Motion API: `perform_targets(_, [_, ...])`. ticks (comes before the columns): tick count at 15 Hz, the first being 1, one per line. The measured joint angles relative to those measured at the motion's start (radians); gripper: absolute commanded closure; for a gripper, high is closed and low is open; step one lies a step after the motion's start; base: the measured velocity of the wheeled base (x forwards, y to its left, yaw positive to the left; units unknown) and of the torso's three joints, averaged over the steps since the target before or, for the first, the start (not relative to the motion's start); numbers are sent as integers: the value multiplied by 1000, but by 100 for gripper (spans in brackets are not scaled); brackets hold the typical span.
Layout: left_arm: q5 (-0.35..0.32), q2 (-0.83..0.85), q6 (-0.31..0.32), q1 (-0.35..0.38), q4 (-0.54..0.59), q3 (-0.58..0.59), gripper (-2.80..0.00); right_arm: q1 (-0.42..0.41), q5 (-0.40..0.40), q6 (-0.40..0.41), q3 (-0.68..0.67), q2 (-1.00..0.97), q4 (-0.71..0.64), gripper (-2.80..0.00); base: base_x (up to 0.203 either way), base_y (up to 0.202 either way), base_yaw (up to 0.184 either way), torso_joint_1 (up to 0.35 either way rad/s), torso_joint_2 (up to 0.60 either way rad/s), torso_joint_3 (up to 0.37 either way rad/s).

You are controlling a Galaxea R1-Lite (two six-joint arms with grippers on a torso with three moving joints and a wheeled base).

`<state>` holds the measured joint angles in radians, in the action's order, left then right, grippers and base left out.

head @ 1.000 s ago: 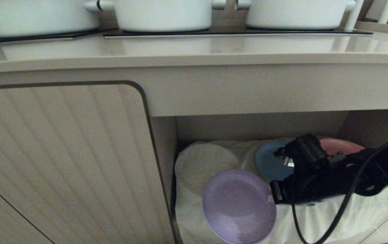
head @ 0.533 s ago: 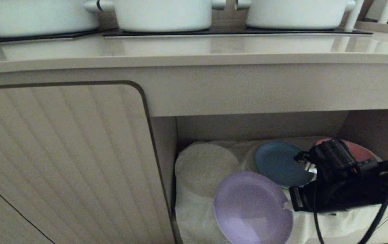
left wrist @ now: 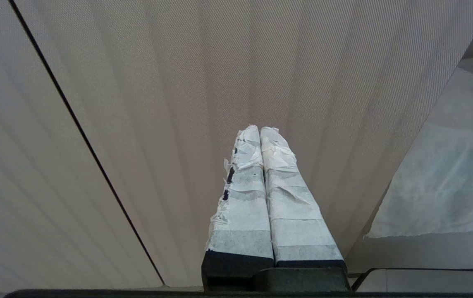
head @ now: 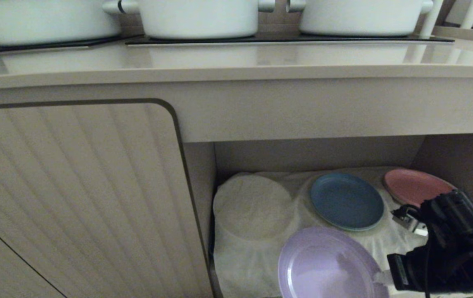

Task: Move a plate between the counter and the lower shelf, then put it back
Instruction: Put the plate

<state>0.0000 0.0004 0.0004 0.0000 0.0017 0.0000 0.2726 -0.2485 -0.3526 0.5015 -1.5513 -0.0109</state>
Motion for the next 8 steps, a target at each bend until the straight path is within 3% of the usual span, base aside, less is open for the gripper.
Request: perform_targets(8, [0,0,0,0,0,0,0,1,0,35,-194,187,-7,0,0,0,0,0,0,0])
